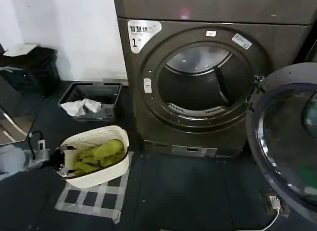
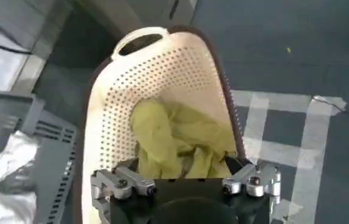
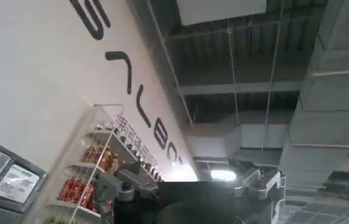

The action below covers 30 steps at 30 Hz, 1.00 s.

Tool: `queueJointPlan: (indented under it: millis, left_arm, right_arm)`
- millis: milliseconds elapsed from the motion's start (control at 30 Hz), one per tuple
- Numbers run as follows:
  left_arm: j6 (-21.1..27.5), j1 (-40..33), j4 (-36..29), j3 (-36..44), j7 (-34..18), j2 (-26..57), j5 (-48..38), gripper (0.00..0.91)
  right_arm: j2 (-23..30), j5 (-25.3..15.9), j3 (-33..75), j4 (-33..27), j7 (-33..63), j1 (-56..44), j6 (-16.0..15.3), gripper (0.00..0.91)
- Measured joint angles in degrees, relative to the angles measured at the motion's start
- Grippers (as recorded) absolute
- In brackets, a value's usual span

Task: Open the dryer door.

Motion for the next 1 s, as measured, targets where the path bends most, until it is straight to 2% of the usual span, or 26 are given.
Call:
queueJointPlan:
  millis: [333,1000]
  left_arm:
    - [-0.5,0.4,3.6,-0.4,0.8,-0.1,1.2,0.907]
    - [0.2,0.5,4.2,-0.6,1.4,0.6,1.7,0.907]
  right_arm:
    - [-0.3,0.0,0.2,-0.5,0.0,-0.2,0.1,0.907]
    - [0.3,-0.4,-0.6,-0.2,-0.2,0.3,0.5,0.907]
